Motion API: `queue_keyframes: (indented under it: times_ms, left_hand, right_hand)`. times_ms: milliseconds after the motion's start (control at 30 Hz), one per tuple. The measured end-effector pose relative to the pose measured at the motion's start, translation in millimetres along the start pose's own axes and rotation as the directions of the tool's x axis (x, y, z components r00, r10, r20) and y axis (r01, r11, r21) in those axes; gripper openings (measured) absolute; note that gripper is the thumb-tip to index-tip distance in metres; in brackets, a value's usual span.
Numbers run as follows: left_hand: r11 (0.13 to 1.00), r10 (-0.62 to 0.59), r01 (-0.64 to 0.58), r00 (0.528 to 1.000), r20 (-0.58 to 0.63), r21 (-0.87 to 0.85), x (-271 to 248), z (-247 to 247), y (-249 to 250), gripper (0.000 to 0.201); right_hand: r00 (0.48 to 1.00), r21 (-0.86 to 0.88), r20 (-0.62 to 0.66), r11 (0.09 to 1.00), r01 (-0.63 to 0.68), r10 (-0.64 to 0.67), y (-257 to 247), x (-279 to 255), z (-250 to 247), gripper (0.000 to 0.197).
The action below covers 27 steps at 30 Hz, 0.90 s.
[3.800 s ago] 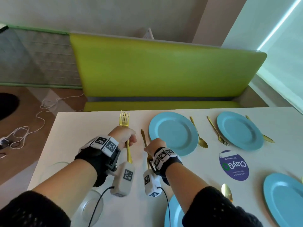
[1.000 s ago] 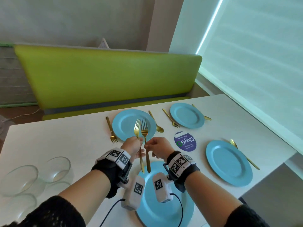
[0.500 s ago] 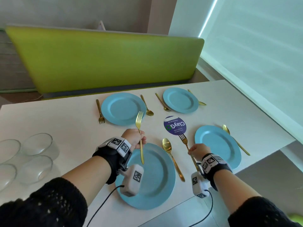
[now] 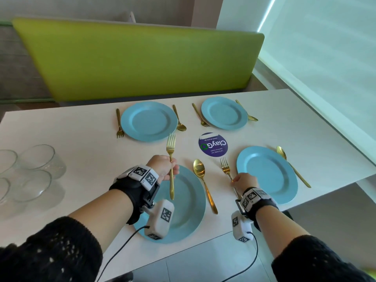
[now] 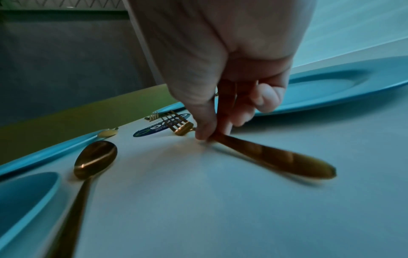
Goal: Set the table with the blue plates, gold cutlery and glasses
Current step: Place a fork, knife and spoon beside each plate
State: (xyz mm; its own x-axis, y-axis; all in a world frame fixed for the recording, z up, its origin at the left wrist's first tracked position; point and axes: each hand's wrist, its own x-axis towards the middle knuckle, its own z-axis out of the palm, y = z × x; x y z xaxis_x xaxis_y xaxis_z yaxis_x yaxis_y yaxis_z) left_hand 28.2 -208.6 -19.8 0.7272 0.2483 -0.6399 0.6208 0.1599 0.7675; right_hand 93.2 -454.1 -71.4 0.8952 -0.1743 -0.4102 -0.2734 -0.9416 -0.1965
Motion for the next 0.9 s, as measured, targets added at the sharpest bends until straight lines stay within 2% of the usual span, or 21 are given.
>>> queue_keyframes:
  times_ms: [267, 567, 800, 900]
  left_hand:
    - [1.000, -0.015, 0.014, 0.999, -0.030, -0.002, -6, 15, -1, 0.024]
    - [0.999, -0.028, 0.029, 0.999, -0.044, 0.024, -14, 21, -8, 0.020]
    - [0.999, -0.054, 0.054, 0.997, -0.054, 0.005, -20, 14, -19, 0.019]
    - [0.995, -0.090, 0.087, 0.995, -0.053, -0.056, -24, 13, -22, 0.024]
  right_hand:
    - [0.995, 0.033, -0.092, 0.999, -0.024, 0.027, 7, 3, 0, 0.026]
    - [0.994, 0.036, -0.105, 0.999, -0.027, 0.031, 16, 11, -4, 0.036]
    - [0.992, 0.056, -0.125, 0.998, 0.027, -0.020, 18, 3, -6, 0.039]
    - [0.986, 0.085, -0.118, 0.988, 0.130, -0.120, 5, -11, -5, 0.040]
